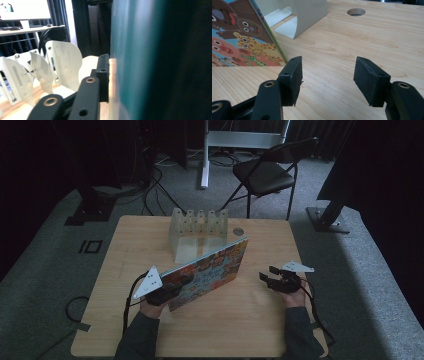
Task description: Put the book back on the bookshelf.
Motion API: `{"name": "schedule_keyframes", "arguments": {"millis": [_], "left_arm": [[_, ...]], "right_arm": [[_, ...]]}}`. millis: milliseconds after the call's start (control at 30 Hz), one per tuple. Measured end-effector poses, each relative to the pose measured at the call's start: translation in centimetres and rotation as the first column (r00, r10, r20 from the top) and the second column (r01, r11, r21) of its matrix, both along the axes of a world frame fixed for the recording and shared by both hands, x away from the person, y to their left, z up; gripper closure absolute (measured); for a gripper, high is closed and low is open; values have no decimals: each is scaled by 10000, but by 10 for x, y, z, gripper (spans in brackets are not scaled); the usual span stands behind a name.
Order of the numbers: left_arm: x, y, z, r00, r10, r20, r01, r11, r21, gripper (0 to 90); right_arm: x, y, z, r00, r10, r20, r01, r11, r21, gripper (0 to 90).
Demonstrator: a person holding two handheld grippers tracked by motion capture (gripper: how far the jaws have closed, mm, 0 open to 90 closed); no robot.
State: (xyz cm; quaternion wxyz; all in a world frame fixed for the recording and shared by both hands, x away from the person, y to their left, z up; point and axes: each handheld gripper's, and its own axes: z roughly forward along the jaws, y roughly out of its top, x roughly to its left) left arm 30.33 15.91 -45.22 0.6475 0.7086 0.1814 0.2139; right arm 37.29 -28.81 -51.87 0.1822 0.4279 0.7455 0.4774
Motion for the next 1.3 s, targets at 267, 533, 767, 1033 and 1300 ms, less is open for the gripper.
{"name": "schedule_keyframes", "arguments": {"millis": [267,533,767,1033,1300], "left_arm": [[4,1,-10,9997,154,-167,-152,9998,111,689],[4,1,-22,9993,214,-305,-213,9998,51,656],[6,1,-32,9981,320,-529,-324,9995,-69,660],[5,-4,-39,9976,315,-619,-318,9995,-35,681],[4,-6,-48,9961,354,-806,-363,9993,-96,712]], "right_arm": [[1,-2,-4,9999,-99,-130,97,9999,-133,392],[3,-3,-9,9991,-186,-389,173,9993,-326,374],[5,-3,-12,9979,-343,-543,303,9969,-724,353],[7,-2,-16,9939,-796,-763,683,9876,-1412,314],[7,-6,-20,9913,-1034,-817,899,9839,-1545,305]]}}
